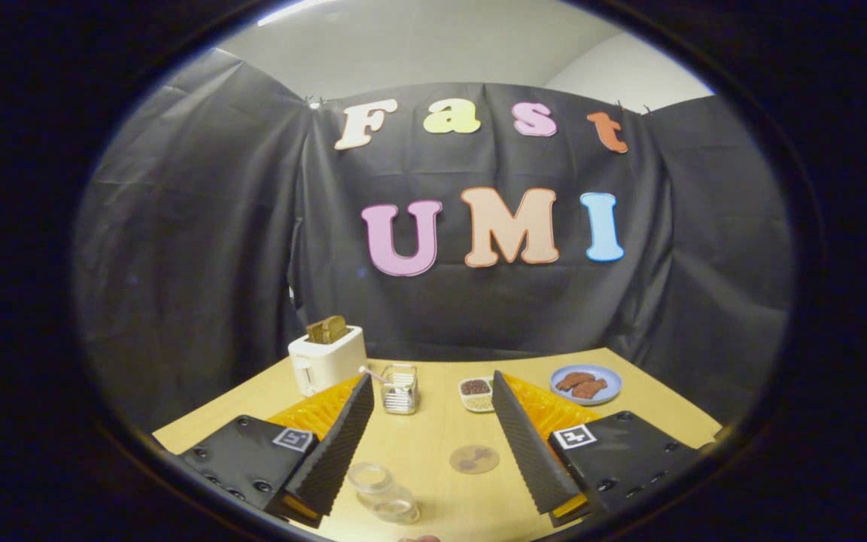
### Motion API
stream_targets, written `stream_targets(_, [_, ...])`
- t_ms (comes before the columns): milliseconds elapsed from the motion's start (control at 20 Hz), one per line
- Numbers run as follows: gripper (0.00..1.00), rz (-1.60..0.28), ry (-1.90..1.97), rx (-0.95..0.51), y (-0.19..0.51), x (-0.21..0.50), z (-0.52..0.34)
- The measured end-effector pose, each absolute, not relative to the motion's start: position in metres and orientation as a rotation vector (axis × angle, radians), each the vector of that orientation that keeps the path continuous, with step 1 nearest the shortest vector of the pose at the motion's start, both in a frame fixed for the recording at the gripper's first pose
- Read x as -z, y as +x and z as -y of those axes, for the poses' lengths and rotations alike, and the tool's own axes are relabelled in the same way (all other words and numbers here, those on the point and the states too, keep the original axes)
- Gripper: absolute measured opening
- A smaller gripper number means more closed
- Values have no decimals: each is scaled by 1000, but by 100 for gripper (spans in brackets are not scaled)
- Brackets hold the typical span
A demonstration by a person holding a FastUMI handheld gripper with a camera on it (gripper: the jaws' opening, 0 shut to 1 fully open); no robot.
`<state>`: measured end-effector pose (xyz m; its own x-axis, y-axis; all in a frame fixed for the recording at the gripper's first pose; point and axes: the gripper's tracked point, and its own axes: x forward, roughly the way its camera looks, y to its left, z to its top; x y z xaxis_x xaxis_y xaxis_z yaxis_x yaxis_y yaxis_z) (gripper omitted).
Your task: Take the bottle from table, then pour the juice into the cup, finally place the bottle on the coaster
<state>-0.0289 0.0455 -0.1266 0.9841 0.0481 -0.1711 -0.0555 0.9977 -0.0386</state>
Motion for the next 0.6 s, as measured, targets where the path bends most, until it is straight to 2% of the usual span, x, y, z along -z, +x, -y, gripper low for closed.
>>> stream_targets(400, [98,-292,-64,-72,-41,202,-64])
stream_targets(600, [98,-276,10,-65,-37,206,-69])
